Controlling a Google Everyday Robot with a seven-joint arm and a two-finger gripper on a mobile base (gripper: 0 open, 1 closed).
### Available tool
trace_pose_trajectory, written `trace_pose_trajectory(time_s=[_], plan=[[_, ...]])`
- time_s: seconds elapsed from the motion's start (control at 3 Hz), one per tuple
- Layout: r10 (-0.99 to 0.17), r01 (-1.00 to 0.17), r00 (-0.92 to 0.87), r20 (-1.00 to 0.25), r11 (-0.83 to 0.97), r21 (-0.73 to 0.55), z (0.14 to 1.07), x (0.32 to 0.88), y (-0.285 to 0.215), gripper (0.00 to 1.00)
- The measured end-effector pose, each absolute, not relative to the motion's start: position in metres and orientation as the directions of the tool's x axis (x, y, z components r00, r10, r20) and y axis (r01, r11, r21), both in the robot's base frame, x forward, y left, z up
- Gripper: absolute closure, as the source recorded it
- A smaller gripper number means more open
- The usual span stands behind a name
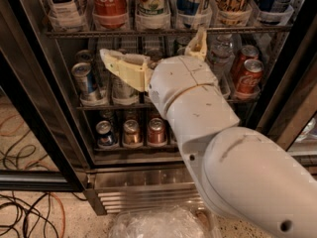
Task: Pick 7up can from top shelf of fridge
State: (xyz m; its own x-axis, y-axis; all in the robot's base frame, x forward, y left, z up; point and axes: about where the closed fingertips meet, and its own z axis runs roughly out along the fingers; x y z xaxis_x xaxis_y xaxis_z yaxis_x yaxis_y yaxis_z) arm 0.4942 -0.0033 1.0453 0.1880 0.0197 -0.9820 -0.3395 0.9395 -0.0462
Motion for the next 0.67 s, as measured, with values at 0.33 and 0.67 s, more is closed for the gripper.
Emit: trace_pose_trajectory(time_s=[0.33, 0.67], plan=[[-0.005, -0.315, 0.192, -0.981, 0.947, -0.066, 1.049, 0.502, -0.005, 0.0], [-0.03, -0.295, 0.189, -0.982, 0.952, -0.086, 1.05, 0.513, -0.008, 0.0]])
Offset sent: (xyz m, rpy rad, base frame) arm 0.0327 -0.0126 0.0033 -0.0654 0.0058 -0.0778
